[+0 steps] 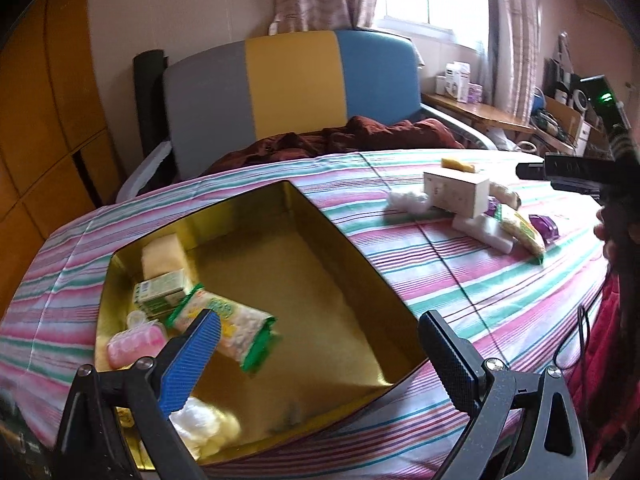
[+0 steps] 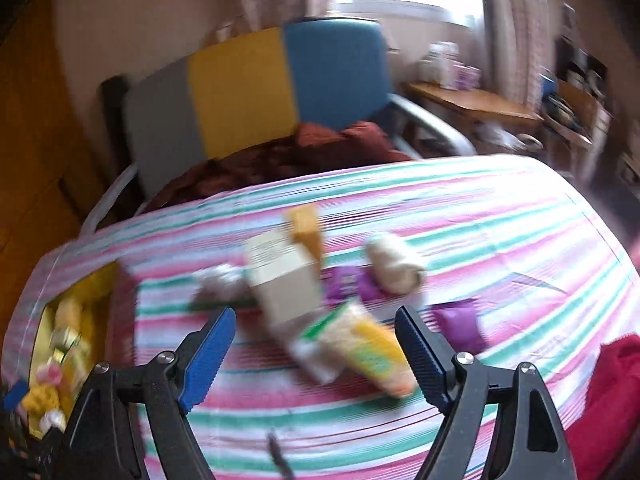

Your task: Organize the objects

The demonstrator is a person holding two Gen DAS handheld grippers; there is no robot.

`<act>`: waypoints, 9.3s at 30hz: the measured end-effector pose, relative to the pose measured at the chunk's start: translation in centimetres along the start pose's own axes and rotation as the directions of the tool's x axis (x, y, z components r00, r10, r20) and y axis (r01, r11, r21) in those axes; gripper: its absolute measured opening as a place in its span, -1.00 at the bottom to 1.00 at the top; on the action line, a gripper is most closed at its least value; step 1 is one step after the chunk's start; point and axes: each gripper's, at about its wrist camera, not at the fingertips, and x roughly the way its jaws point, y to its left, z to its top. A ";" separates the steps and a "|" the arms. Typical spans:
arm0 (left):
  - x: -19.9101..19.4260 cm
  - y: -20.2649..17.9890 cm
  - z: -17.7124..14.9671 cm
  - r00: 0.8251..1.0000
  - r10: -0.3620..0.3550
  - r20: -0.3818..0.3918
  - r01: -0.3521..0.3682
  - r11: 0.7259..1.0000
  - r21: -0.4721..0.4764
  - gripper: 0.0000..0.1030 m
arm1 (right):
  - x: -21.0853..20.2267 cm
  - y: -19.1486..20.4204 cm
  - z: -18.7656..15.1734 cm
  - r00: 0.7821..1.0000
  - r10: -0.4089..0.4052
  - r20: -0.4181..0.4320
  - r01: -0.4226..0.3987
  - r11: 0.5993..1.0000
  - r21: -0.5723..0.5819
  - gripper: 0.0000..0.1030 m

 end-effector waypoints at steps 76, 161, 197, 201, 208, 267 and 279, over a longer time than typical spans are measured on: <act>25.9 -14.2 18.2 0.822 -0.375 -0.427 0.243 0.911 -0.332 0.96 | 3.6 -9.6 -1.0 0.956 0.290 -0.049 -0.233 0.848 0.475 0.65; 1.3 0.2 2.3 0.993 -0.117 0.011 0.117 0.985 -0.127 -0.01 | 4.7 3.2 0.3 0.899 0.312 -0.307 -0.334 0.942 -0.021 0.00; -1.5 12.2 -2.3 0.984 0.179 -0.013 -0.172 0.924 -0.341 0.31 | 2.3 23.4 -4.9 0.887 0.393 -0.244 -0.438 0.884 -0.166 0.53; -1.6 11.5 -2.4 0.984 0.177 -0.012 -0.171 0.928 -0.330 0.36 | 1.5 22.6 -5.9 0.918 0.342 -0.201 -0.380 0.902 -0.205 0.53; -1.5 10.5 -2.6 0.984 0.178 -0.026 -0.177 0.931 -0.318 0.37 | 0.8 21.8 -7.2 0.955 0.263 -0.137 -0.291 0.918 -0.271 0.56; 0.2 5.4 -1.2 0.996 0.082 -0.041 -0.089 0.975 -0.205 0.50 | 13.8 3.3 -1.1 0.916 -0.111 -0.385 -0.022 0.945 -0.326 0.67; 0.5 4.2 -0.2 0.998 0.049 -0.033 -0.054 0.981 -0.186 0.50 | 14.1 2.4 -1.6 0.885 -0.047 -0.462 -0.091 0.958 -0.271 0.61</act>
